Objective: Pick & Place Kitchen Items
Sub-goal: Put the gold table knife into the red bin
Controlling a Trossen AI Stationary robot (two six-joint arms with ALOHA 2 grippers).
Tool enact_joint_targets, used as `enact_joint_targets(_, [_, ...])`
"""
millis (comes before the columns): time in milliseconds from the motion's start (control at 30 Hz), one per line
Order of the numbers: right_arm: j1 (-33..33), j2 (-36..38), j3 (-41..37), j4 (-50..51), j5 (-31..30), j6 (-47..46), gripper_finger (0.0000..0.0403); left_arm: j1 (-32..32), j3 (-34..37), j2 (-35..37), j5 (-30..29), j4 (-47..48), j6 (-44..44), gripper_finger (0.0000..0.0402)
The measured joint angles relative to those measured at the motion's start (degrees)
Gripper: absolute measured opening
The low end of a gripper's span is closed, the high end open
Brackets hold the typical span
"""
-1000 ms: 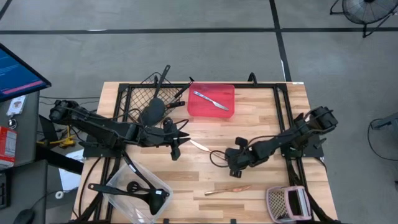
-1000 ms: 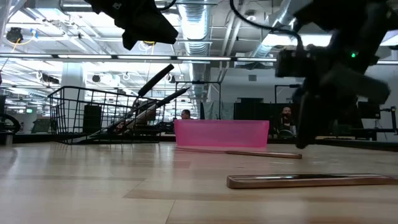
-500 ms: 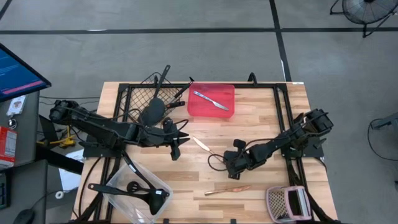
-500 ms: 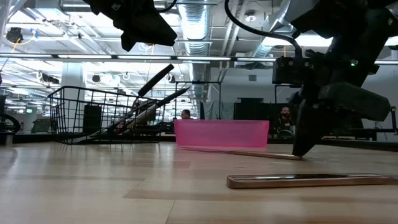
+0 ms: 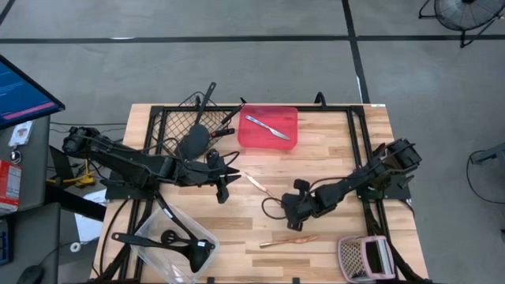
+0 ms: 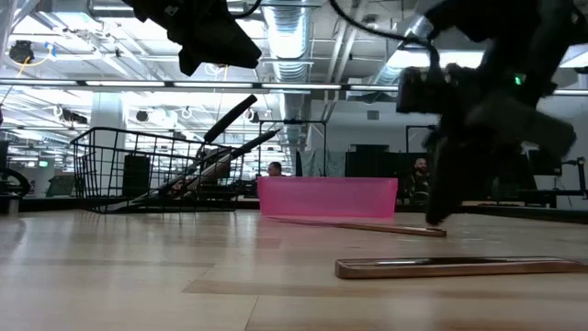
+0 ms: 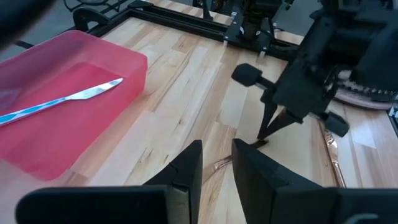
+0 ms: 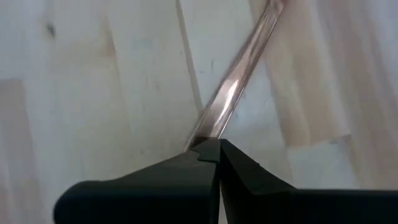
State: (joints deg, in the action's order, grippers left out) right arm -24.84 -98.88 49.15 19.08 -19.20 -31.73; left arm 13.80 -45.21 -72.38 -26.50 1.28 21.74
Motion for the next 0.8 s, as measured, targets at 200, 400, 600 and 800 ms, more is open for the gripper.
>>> enact_joint_targets(200, [-1.90,-3.33,0.21,-0.92,-1.33,-2.30,0.0000,0.00,0.00,0.00,0.00,-0.02,-0.03,0.0074])
enact_joint_targets(400, [-3.05,-2.76,0.28,-0.14,-3.14,-2.84,0.0000,0.00,0.00,0.00,0.00,0.00,-0.02,0.0074])
enact_joint_targets(600, [-4.33,1.50,2.31,0.30,-1.59,-3.89,0.0000,0.00,0.00,0.00,0.00,-0.02,0.09,0.0074])
enact_joint_targets(800, [-5.16,-0.70,3.32,-1.34,-1.69,-3.89,0.0000,0.00,0.00,0.00,0.00,-0.02,0.06,0.0074])
